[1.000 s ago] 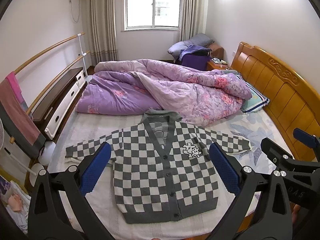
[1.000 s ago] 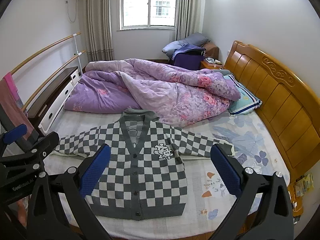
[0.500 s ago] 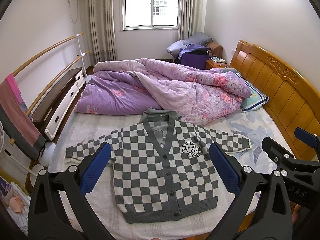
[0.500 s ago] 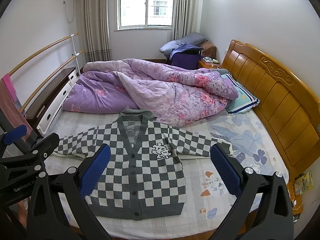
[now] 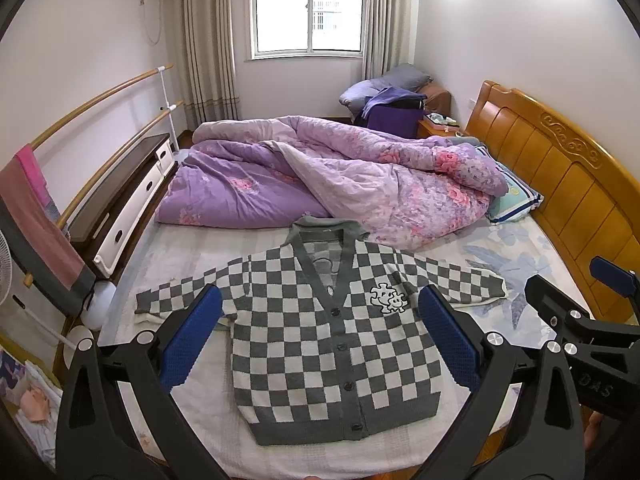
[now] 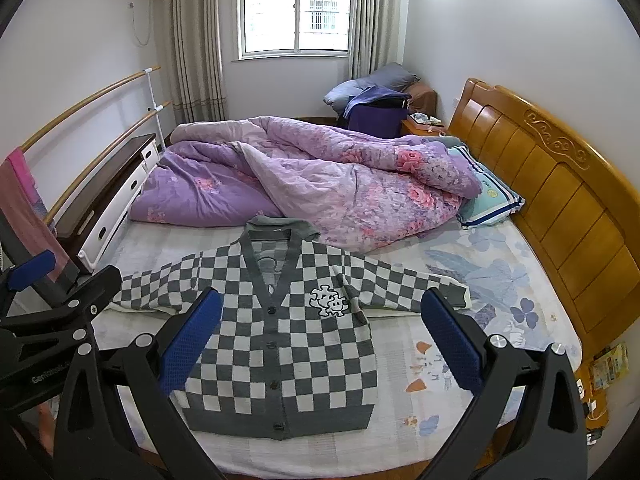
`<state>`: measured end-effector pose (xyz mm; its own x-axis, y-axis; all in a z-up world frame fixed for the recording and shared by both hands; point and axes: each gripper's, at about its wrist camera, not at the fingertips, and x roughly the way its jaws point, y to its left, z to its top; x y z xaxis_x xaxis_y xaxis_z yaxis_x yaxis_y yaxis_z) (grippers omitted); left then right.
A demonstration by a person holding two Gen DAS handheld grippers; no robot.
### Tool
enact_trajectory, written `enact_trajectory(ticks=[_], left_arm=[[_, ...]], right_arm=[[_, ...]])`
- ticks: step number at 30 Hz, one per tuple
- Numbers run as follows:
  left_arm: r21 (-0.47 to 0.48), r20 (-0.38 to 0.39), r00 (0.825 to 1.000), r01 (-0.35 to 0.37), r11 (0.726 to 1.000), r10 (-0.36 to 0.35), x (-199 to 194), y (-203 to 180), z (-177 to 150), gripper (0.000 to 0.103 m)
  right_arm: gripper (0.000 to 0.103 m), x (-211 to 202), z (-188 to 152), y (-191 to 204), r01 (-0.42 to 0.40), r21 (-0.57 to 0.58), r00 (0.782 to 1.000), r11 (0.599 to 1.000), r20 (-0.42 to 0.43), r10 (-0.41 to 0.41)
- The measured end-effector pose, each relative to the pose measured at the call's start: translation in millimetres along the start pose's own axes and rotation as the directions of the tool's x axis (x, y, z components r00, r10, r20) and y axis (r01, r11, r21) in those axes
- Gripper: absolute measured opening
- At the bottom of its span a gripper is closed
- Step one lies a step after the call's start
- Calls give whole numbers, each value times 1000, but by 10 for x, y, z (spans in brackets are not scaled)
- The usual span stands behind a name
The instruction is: Fold large clothes
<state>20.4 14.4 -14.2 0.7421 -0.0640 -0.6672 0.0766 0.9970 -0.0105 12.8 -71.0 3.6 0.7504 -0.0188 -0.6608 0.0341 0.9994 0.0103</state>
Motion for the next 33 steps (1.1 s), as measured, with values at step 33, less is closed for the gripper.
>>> enact_trajectory(ticks=[33], left_arm=[[1,-88,996,-13,1000,13,316,689,-4,99]], right_arm=[[96,387,97,619,-20,14,996,1000,-89,21]])
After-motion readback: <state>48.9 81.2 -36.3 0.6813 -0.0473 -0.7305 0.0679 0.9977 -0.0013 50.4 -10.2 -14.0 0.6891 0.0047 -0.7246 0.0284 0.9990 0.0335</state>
